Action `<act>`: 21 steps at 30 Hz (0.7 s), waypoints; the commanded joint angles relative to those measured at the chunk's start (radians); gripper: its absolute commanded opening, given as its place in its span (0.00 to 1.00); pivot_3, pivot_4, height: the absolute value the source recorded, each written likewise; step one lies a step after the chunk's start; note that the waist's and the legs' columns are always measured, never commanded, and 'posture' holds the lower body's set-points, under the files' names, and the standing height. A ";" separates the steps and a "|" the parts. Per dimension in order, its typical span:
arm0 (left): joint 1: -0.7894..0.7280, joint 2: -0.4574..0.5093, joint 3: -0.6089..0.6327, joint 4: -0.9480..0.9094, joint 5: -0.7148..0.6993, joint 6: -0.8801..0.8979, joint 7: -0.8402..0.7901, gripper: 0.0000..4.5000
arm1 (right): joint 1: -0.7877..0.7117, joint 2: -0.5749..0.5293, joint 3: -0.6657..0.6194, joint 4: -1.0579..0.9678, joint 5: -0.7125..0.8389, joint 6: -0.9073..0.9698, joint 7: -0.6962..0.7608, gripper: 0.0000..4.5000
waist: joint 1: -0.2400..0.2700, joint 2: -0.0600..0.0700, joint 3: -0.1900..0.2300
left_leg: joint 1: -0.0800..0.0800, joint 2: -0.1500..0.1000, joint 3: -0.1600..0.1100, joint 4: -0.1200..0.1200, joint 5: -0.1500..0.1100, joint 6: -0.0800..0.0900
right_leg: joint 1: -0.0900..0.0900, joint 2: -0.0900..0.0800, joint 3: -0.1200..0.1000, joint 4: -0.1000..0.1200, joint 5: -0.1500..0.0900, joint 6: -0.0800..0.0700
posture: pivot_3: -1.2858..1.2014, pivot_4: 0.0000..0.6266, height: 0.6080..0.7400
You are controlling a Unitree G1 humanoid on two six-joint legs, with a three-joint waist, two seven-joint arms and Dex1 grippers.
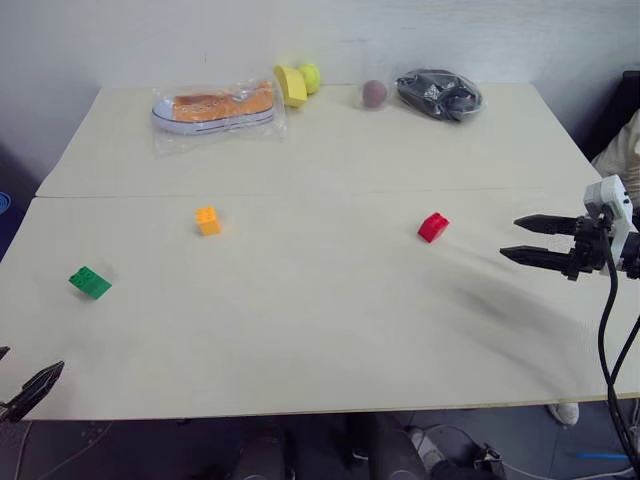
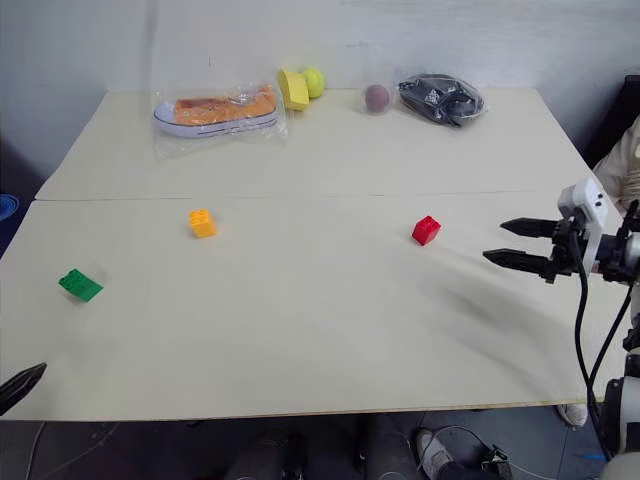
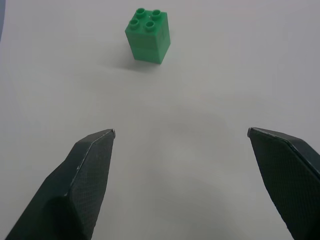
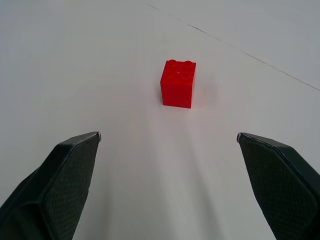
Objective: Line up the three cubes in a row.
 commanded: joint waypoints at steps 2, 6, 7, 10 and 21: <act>0.009 -0.007 0.016 -0.012 -0.011 -0.012 0.007 1.00 | 0.013 -0.017 -0.042 -0.062 0.022 0.023 -0.010 1.00 | -0.001 0.000 0.000 | 0.000 0.000 0.000 0.000 0.000 0.000 | 0.000 0.000 0.000 0.000 0.000 0.000 | 0.52 0.24 1.00; -0.010 0.001 0.006 -0.001 -0.004 -0.005 0.032 1.00 | 0.024 -0.019 -0.051 -0.102 0.027 0.050 -0.027 1.00 | -0.001 0.000 0.000 | 0.000 0.000 0.000 0.000 0.000 0.000 | 0.000 0.000 0.000 0.000 0.000 0.000 | 0.52 0.24 1.00; -0.010 0.001 0.003 -0.001 -0.003 -0.007 0.032 1.00 | 0.028 -0.017 -0.054 -0.115 0.028 0.058 -0.033 1.00 | -0.001 0.001 0.000 | 0.000 0.000 0.000 0.000 0.000 0.000 | 0.000 0.000 0.000 0.000 0.000 0.000 | 0.52 0.24 1.00; -0.014 0.002 -0.004 0.000 -0.002 -0.011 0.033 1.00 | 0.041 -0.012 -0.061 -0.148 0.032 0.073 -0.052 1.00 | -0.001 0.001 0.000 | 0.000 0.000 0.000 0.000 0.000 0.000 | 0.000 0.000 0.000 0.000 0.000 0.000 | 0.52 0.24 1.00; -0.117 0.081 -0.104 -0.212 -0.120 0.135 0.023 1.00 | 0.059 0.073 -0.061 -0.362 0.038 0.137 -0.251 1.00 | 0.004 0.001 0.000 | 0.000 0.000 0.000 0.000 0.000 0.000 | 0.000 0.000 0.000 0.001 0.000 0.000 | 0.52 0.24 1.00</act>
